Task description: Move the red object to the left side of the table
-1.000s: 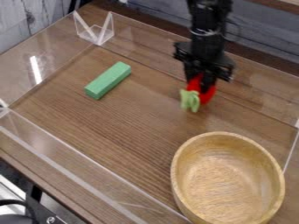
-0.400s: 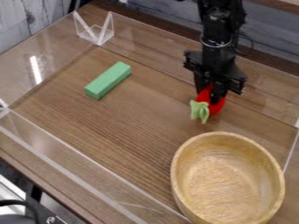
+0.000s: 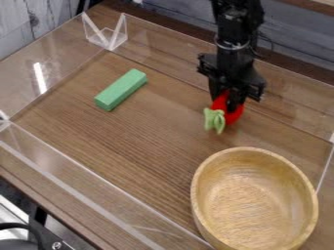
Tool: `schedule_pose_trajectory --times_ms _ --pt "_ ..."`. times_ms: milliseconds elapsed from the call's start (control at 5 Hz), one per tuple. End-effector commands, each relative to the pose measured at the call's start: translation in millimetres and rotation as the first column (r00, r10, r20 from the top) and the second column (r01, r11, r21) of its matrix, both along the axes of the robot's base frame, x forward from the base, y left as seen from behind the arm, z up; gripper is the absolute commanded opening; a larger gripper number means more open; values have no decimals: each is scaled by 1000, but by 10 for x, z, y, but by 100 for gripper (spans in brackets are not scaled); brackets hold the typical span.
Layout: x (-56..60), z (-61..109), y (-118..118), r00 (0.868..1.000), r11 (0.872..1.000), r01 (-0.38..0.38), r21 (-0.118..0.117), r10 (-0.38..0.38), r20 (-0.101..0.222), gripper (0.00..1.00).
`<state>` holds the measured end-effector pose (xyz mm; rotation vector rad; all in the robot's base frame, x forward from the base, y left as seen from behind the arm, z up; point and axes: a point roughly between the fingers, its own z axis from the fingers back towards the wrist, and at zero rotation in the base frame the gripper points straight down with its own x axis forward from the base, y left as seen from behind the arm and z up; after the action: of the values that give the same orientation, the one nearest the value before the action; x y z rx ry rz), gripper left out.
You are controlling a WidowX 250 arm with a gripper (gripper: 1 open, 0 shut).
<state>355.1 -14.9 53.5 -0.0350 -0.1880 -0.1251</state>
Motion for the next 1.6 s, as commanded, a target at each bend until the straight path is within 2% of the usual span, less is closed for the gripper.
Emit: schedule_pose_trajectory --times_ms 0,200,400,600,800,1000,1200,1400 --pt "17 465 183 994 999 -39 3 38 106 0" --pt "-21 635 538 986 994 -107 15 105 126 0" --pt "-54 543 388 991 996 -82 21 79 111 0" --pt "-95 410 111 996 1000 -19 24 16 92 0" --pt "-103 270 -268 996 999 45 23 -46 77 0" --pt "-135 194 -216 997 998 52 32 -54 61 0" --pt "-102 148 -75 998 999 25 43 -28 58 0" --pt "-111 200 152 998 998 -13 56 10 68 0"
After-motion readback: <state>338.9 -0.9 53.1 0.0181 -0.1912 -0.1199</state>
